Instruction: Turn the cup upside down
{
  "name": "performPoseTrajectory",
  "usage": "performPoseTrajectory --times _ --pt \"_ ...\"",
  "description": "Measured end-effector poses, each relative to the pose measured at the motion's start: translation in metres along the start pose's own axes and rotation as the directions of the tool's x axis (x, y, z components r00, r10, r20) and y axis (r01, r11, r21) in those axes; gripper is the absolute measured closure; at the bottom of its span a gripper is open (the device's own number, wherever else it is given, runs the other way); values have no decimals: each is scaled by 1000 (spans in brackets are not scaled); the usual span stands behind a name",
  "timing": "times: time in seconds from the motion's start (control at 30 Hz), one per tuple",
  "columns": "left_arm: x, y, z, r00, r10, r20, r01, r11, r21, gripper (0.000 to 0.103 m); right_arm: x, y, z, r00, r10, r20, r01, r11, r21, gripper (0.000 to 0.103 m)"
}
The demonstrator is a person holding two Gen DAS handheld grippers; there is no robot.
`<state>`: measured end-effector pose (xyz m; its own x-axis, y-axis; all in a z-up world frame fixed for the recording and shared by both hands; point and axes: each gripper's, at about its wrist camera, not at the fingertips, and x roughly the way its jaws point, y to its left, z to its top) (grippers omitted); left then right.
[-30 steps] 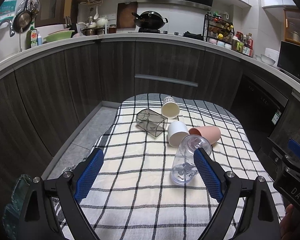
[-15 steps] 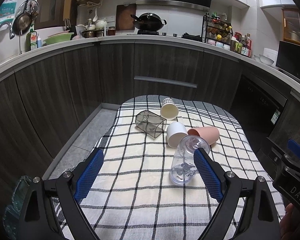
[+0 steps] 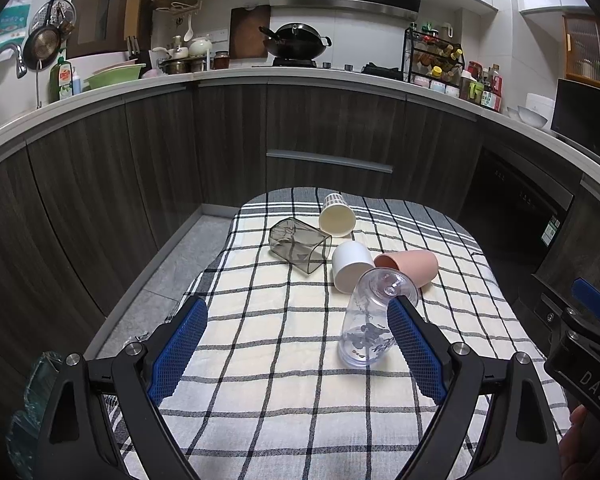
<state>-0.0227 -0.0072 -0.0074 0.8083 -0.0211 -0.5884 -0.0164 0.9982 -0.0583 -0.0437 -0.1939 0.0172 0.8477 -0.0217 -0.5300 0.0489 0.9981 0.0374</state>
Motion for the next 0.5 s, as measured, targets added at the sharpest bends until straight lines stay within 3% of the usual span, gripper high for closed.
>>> performPoseTrajectory --times 0.5 --pt "0 0 1 1000 0 0 0 1000 1 11 0 0 0 1000 1 -1 -1 1000 2 10"
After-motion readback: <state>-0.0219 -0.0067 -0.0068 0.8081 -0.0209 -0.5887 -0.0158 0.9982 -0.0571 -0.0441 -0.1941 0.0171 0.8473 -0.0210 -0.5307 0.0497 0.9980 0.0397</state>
